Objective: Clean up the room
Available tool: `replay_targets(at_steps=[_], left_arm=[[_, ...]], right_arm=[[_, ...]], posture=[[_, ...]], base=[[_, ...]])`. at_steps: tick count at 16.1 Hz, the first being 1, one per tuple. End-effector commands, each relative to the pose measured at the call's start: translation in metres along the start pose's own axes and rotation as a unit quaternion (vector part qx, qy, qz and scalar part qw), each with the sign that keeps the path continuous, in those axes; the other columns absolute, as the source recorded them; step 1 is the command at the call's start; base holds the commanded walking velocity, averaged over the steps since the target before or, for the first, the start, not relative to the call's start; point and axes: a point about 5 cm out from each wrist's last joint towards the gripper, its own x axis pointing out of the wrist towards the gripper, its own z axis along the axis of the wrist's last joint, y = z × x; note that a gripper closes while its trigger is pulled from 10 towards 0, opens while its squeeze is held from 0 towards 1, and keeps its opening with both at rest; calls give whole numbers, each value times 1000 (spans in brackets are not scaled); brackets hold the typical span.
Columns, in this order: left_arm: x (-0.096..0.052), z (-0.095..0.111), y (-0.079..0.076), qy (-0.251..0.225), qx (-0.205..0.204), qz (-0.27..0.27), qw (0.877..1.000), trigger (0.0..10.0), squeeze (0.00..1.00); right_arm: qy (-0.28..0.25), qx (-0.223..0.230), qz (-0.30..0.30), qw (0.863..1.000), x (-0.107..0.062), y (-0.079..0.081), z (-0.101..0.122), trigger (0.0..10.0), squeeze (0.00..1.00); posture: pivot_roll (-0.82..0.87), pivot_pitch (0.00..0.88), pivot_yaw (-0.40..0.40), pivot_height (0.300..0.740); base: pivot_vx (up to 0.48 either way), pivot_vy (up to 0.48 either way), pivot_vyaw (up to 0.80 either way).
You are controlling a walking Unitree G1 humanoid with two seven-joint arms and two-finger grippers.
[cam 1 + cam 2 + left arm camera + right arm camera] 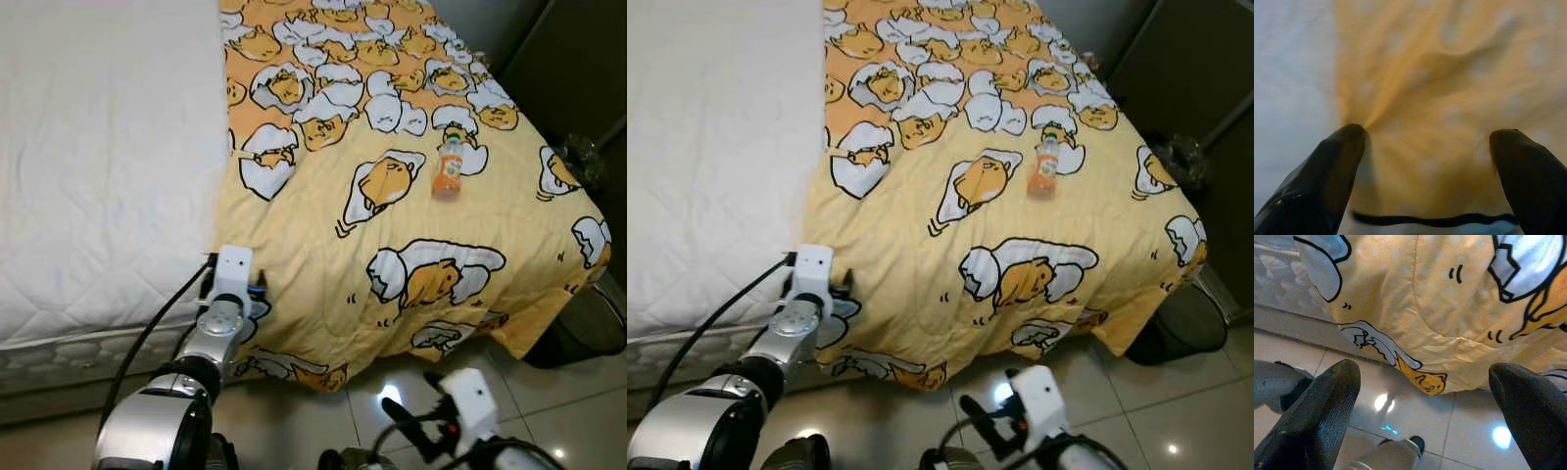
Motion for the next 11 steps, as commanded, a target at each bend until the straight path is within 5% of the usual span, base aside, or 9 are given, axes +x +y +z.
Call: replay_targets(at_steps=[1, 6, 11], left_arm=[[2, 4, 9, -5, 0, 41, 999, 10000, 0], [-2, -3, 13, -11, -16, 57, 998, 10000, 0], [-4, -6, -17, 18, -61, -35, 997, 10000, 0]], right_arm=[[4, 4, -10, 1000, -9, -5, 0, 10000, 0], [15, 14, -7, 1000, -14, 0, -2, 10000, 0], [21, 8, 4, 1000, -12, 6, 5, 10000, 0]], posture=[[-305, 162, -146, 740], [-284, 176, -140, 740], [-298, 185, -156, 740]], base=[[0, 0, 0], [0, 0, 0], [0, 0, 0]])
